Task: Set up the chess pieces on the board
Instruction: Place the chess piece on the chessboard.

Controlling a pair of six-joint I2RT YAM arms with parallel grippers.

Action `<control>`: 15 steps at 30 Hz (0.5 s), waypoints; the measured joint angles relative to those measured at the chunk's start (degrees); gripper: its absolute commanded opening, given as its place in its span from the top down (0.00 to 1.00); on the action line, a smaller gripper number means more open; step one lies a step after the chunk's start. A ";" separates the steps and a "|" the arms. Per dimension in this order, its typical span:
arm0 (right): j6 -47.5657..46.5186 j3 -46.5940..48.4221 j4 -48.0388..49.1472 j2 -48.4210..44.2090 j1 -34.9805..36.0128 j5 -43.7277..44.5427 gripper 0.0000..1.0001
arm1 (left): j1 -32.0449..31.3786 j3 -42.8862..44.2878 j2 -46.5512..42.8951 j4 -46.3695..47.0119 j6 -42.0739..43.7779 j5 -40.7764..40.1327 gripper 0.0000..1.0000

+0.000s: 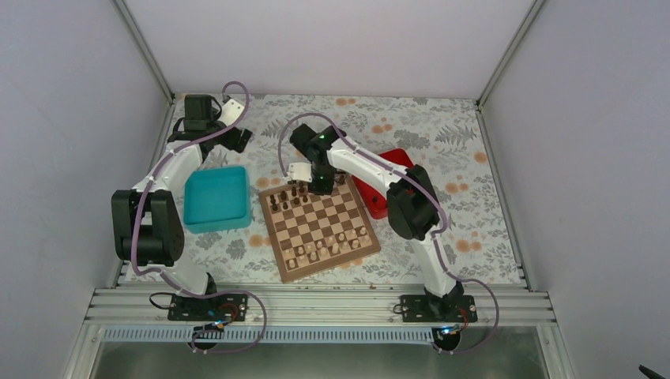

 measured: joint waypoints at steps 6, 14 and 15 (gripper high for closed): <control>-0.83 1.42 0.35 0.92 0.70 -1.11 0.90 | 0.00 -0.07 0.00 0.07 0.00 0.00 0.00; -1.25 1.57 0.79 3.89 0.70 -1.60 0.90 | 0.00 -0.39 0.00 0.11 0.00 0.02 0.00; -1.25 1.57 0.87 3.96 0.72 -1.57 0.90 | 0.00 -0.42 0.00 0.09 0.02 0.02 0.00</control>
